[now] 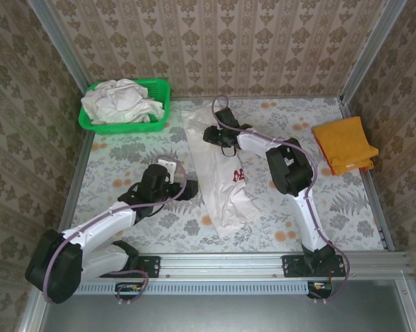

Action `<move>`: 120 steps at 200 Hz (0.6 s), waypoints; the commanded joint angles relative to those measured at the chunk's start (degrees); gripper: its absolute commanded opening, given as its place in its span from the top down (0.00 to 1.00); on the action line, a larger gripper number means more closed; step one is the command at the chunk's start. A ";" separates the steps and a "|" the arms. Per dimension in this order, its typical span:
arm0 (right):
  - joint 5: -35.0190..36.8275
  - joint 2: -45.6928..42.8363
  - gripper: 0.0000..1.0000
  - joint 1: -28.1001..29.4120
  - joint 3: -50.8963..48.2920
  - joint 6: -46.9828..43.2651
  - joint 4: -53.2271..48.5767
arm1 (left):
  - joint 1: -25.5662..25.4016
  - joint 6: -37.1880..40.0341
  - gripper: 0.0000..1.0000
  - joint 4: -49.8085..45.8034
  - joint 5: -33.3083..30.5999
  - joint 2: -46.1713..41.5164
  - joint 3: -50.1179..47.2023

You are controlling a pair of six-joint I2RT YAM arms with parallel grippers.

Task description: Fold and stack the t-shirts

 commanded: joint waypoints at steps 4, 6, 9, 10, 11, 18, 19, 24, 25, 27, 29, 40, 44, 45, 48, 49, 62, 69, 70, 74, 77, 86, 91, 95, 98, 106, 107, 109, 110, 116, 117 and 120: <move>5.19 0.72 0.52 -2.39 -2.81 5.92 -5.07 | -0.31 1.76 0.00 -2.09 -1.11 -0.04 -0.26; 5.32 0.52 0.52 -2.48 -3.33 6.04 -4.91 | -0.31 1.77 0.00 -2.09 -1.12 0.01 -0.21; 5.62 0.15 0.52 -2.69 -4.08 6.33 -4.75 | -0.31 1.77 0.00 -2.10 -1.04 0.12 -0.10; 5.77 -0.03 0.52 -2.73 -4.36 6.40 -4.67 | -0.31 1.86 0.00 -2.18 -1.04 0.17 -0.07; 5.89 -0.13 0.52 -2.79 -4.59 6.52 -4.63 | -0.31 1.90 0.00 -2.18 -0.99 0.25 -0.01; 6.54 -0.98 0.52 -3.17 -6.18 6.80 -4.02 | -0.31 2.02 0.00 -2.28 -0.80 0.53 0.20; 6.63 -1.08 0.52 -3.23 -6.38 6.81 -3.91 | -0.31 1.98 0.00 -2.27 -0.79 0.55 0.21; 6.92 -1.70 0.52 -3.59 -7.52 6.82 -3.23 | -0.31 2.23 0.00 -2.16 -0.57 0.81 0.37; 6.99 -1.79 0.52 -3.62 -7.80 6.77 -3.12 | -0.31 2.22 0.00 -2.17 -0.54 0.87 0.39; 7.13 -2.04 0.52 -3.73 -8.23 6.81 -2.88 | -0.31 2.28 0.00 -2.13 -0.41 0.96 0.35; 7.25 -2.23 0.52 -3.80 -8.60 6.81 -2.74 | -0.31 2.29 0.00 -1.99 -0.35 1.07 0.45; 7.34 -2.98 0.52 -4.86 -9.89 6.54 -2.14 | -0.31 2.54 0.00 -1.59 0.31 1.77 0.64; 7.32 -3.09 0.52 -5.17 -9.93 6.33 -2.20 | -0.31 2.59 0.00 -1.44 0.55 2.10 0.59; 7.32 -3.15 0.52 -5.29 -9.93 6.26 -2.21 | -0.31 2.62 0.00 -1.41 0.64 2.17 0.62; 7.26 -3.12 0.52 -5.57 -9.96 6.03 -2.29 | -0.31 2.60 0.00 -1.21 0.78 2.32 0.66; 7.25 -3.12 0.52 -5.70 -9.94 5.94 -2.39 | -0.31 2.63 0.00 -1.17 0.84 2.42 0.66; 6.67 -2.91 0.51 -6.93 -9.21 4.60 -3.07 | -0.31 2.66 0.00 -0.73 1.50 3.35 0.82; 5.81 -2.42 0.50 -7.79 -8.46 3.79 -3.39 | -0.31 2.60 0.00 -0.64 1.62 3.74 1.06; 5.64 -2.29 0.50 -7.87 -8.31 3.63 -3.59 | -0.31 2.58 0.00 -0.62 1.66 3.79 1.04; 5.03 -1.94 0.49 -8.38 -7.50 3.24 -4.28 | -0.31 2.33 0.00 -0.58 1.49 3.88 1.01; 4.44 -1.60 0.49 -8.70 -6.94 2.83 -4.90 | -0.31 2.04 0.00 -0.52 1.32 3.99 1.09; 2.19 -0.63 0.46 -9.54 -5.13 1.48 -6.05 | -0.31 1.32 0.00 -0.17 1.06 4.18 1.10; 1.38 -0.41 0.45 -9.93 -4.45 0.95 -6.40 | -0.31 1.18 0.00 0.23 1.27 4.16 1.02; 0.97 -0.33 0.44 -10.13 -4.24 0.53 -6.36 | -0.31 0.97 0.00 0.61 1.42 3.98 0.94; 0.59 -0.51 0.43 -10.31 -4.21 0.13 -6.24 | -0.31 0.84 0.00 0.84 1.42 3.96 0.86; -0.32 -1.23 0.41 -10.48 -4.58 -1.48 -5.42 | -0.35 -0.07 0.00 1.46 0.98 3.62 0.67; -0.41 -1.34 0.40 -10.49 -4.62 -1.64 -5.36 | -0.33 -0.25 0.00 1.58 0.90 3.60 0.62; -0.59 -1.62 0.40 -10.50 -4.75 -2.11 -5.20 | -0.27 -0.45 0.00 1.71 0.79 3.51 0.59; -0.63 -1.75 0.39 -10.46 -4.88 -2.39 -5.16 | -0.24 -0.61 0.00 1.79 0.67 3.45 0.58; -1.01 -2.69 0.37 -10.49 -5.34 -3.74 -4.96 | -0.22 -1.14 0.00 1.96 0.07 3.12 0.45; -1.11 -2.90 0.36 -10.49 -5.35 -3.95 -4.95 | -0.22 -1.22 0.00 1.96 -0.04 3.13 0.42; -1.38 -3.37 0.35 -10.42 -5.57 -4.63 -4.92 | -0.15 -1.44 0.00 1.97 -0.41 2.95 0.40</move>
